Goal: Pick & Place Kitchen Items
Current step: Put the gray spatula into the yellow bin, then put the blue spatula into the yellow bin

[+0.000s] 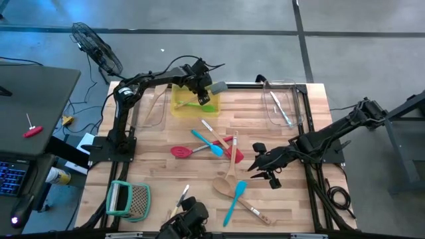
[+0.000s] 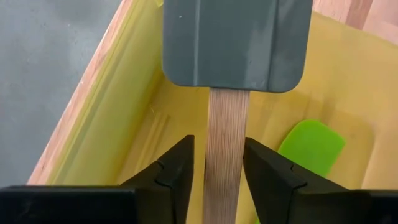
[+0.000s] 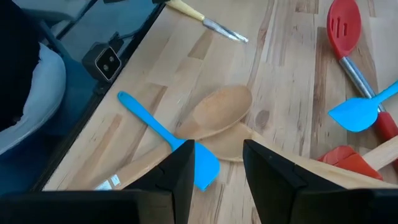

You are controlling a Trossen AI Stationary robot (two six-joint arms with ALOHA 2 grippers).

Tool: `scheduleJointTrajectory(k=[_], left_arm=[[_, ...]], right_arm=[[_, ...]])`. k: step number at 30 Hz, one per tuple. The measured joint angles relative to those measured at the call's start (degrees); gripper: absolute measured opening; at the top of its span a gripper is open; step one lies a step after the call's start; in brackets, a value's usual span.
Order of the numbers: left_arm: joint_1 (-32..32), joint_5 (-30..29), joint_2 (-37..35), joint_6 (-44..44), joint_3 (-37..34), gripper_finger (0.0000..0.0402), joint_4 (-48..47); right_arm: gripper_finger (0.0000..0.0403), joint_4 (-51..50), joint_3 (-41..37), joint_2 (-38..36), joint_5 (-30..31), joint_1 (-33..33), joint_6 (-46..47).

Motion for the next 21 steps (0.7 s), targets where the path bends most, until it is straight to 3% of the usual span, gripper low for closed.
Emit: scheduleJointTrajectory(k=[10, 21], left_arm=[[-0.04, 0.02, 0.00, -1.24, 0.02, 0.0232, -0.99], [-0.81, -5.34, -1.21, -2.77, 0.11, 0.0242, -5.90]], right_arm=[[0.0128, 0.17, -0.12, 0.00, -0.44, 0.00, 0.15], [0.0128, 0.57, -0.12, 0.00, -0.44, 0.00, 0.17]])
